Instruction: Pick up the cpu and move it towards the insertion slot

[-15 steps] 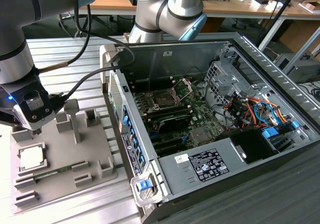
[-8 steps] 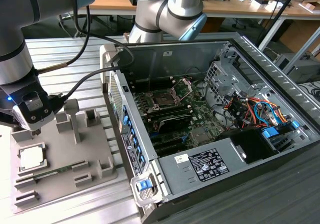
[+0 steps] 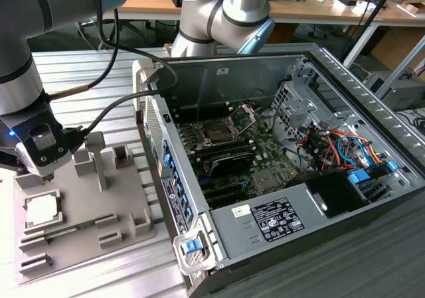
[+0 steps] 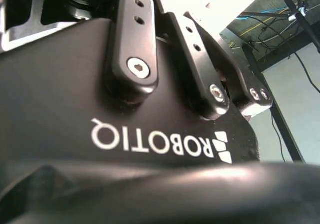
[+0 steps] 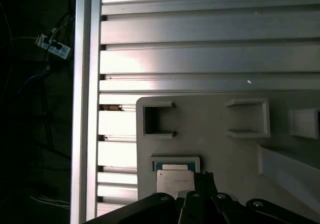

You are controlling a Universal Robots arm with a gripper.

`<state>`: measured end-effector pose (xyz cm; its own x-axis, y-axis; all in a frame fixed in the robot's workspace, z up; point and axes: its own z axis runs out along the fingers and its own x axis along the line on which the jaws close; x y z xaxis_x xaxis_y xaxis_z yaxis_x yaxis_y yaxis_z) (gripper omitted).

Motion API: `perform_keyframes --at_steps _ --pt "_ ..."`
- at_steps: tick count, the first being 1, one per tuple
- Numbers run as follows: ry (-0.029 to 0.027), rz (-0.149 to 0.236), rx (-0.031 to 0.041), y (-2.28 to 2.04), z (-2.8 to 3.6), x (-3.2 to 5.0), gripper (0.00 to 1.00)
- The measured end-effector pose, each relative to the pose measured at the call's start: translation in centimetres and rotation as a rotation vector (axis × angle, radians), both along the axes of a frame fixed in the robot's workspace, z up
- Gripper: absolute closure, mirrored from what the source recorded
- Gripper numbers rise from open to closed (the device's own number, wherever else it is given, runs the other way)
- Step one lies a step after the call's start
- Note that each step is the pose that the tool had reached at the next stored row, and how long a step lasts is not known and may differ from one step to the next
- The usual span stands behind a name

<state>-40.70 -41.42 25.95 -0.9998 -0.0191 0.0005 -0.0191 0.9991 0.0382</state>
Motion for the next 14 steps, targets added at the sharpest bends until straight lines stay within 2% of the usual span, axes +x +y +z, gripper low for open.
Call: perform_keyframes --at_steps 14 --pt "-0.0001 0.000 0.0000 -0.68 -0.17 -0.03 0.89"
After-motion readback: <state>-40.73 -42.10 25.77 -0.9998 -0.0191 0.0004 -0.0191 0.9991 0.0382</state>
